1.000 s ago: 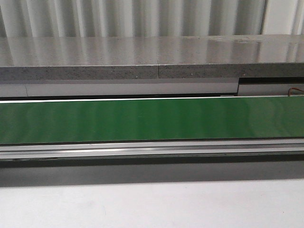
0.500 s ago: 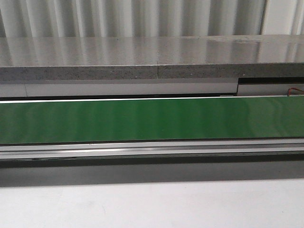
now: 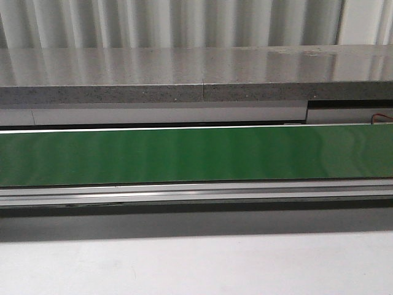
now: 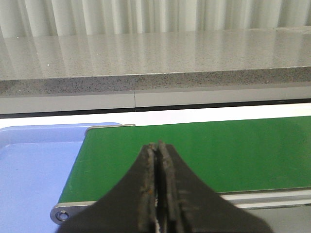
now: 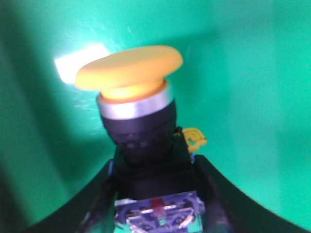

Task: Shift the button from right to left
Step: 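Lower the right gripper and grasp the yellow-capped button, then lift the button and place it on the conveyor belt end, release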

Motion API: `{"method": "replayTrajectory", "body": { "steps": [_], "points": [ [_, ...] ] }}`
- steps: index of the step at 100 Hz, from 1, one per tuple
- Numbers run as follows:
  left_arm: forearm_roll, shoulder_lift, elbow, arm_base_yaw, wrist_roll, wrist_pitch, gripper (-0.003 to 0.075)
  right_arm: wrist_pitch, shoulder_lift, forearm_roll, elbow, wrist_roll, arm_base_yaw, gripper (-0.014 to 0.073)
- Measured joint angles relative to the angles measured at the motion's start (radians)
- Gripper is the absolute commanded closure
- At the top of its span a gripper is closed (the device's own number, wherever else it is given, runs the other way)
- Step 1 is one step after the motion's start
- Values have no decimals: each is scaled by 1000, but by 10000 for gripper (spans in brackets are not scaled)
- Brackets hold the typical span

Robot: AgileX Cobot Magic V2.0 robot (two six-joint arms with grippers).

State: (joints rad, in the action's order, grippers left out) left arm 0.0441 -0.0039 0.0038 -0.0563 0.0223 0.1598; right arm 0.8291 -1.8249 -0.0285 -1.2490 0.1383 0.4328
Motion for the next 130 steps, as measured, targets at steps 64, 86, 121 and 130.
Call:
{"method": "replayTrajectory", "body": {
  "steps": [64, 86, 121, 130],
  "points": [
    [0, 0, 0, 0, 0, 0, 741, 176, 201, -85, 3, -150, -330, 351],
    [0, 0, 0, 0, 0, 0, 741, 161, 139, -87, 3, -230, -392, 351],
    [0, 0, 0, 0, 0, 0, 741, 155, 80, -87, 3, -241, -392, 0],
    [0, 0, 0, 0, 0, 0, 741, 154, 87, -87, 3, -234, -399, -23]
  ]
}}
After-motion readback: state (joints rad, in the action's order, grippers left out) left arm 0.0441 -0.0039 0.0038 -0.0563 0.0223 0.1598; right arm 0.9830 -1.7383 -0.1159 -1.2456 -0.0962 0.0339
